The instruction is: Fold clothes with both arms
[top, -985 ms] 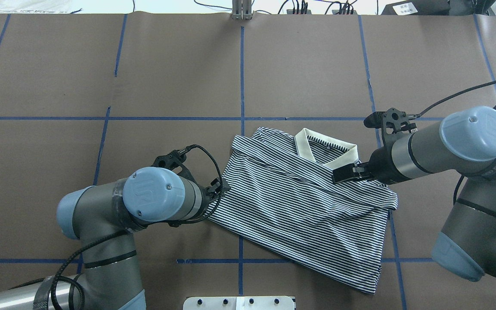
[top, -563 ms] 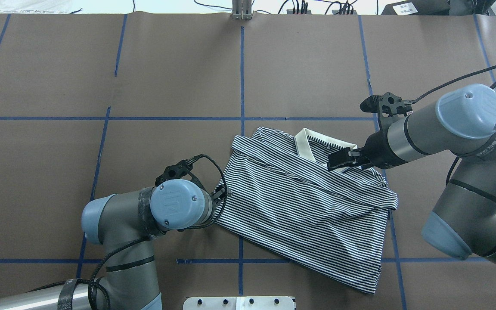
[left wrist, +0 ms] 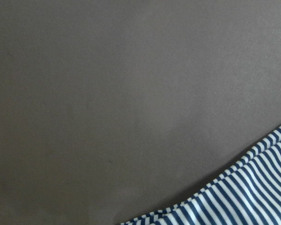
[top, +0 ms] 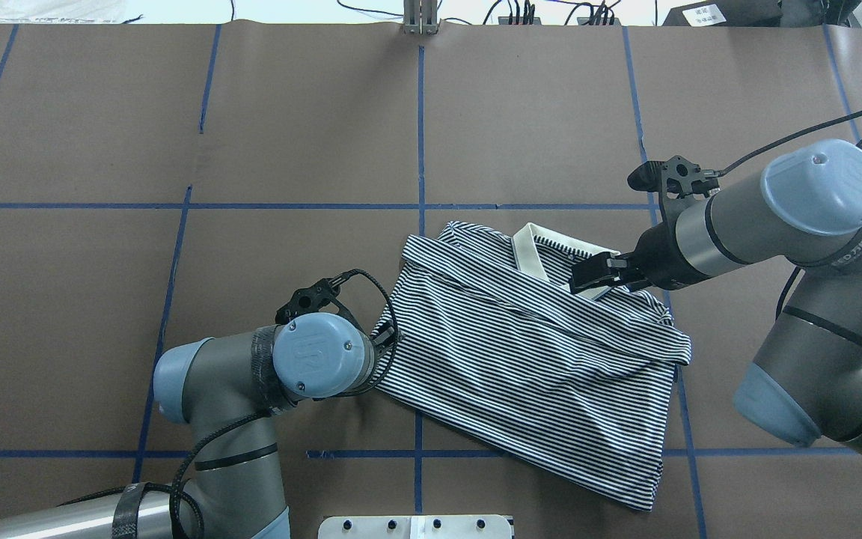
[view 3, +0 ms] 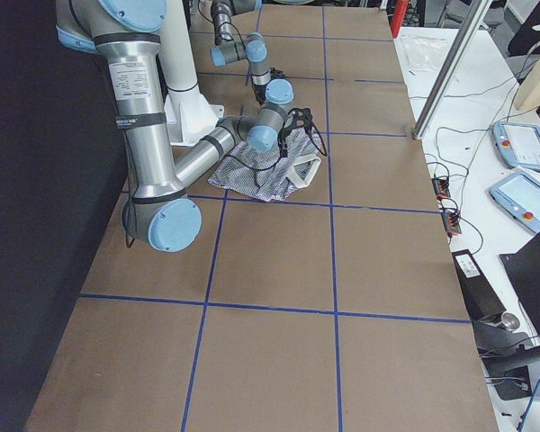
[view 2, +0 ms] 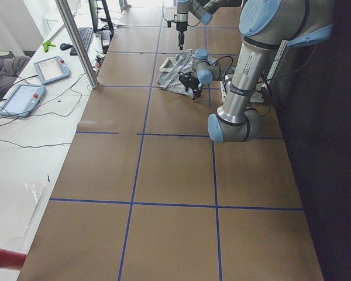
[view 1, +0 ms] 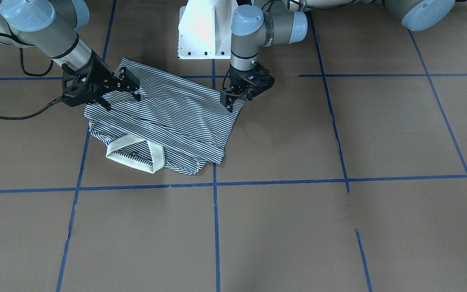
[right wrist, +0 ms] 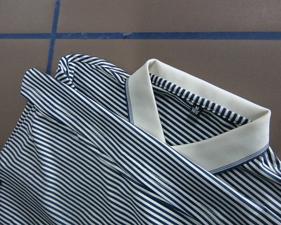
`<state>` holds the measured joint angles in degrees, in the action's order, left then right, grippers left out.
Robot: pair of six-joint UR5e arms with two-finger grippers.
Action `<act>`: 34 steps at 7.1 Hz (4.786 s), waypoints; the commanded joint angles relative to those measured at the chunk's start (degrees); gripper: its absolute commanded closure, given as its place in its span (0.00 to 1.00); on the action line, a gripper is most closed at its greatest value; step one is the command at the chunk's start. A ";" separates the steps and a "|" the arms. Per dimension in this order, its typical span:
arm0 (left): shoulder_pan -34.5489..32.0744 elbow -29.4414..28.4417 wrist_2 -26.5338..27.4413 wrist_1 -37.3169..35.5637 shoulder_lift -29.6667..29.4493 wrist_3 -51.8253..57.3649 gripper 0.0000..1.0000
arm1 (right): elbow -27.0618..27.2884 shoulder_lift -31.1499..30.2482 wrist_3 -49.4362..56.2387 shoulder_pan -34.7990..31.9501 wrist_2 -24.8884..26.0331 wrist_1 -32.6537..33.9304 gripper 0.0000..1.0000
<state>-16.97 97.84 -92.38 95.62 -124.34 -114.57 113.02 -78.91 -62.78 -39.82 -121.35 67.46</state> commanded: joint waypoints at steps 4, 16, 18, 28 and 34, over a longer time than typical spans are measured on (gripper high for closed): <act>0.18 0.77 -0.52 -0.25 -0.20 0.14 1.00 | 0.18 0.07 -0.59 -0.08 -0.29 -0.05 0.00; -22.22 -27.45 0.27 18.34 -11.57 25.34 1.00 | 0.97 -0.19 -0.77 -0.34 -0.29 -0.31 0.00; -22.58 -36.10 4.91 28.26 -15.39 30.26 1.00 | 0.97 -0.10 -0.77 -0.34 -0.20 -0.31 0.00; -24.07 -47.91 10.99 40.79 -19.10 38.63 1.00 | 0.62 0.16 -0.86 -0.17 1.29 -0.31 0.00; -29.87 -40.13 -5.05 34.69 -17.18 41.09 0.00 | -2.09 4.43 0.19 0.89 4.72 2.82 0.00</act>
<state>-46.04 54.20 -92.62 134.42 -142.96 -74.21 112.59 -77.37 -63.01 -39.21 -117.20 68.14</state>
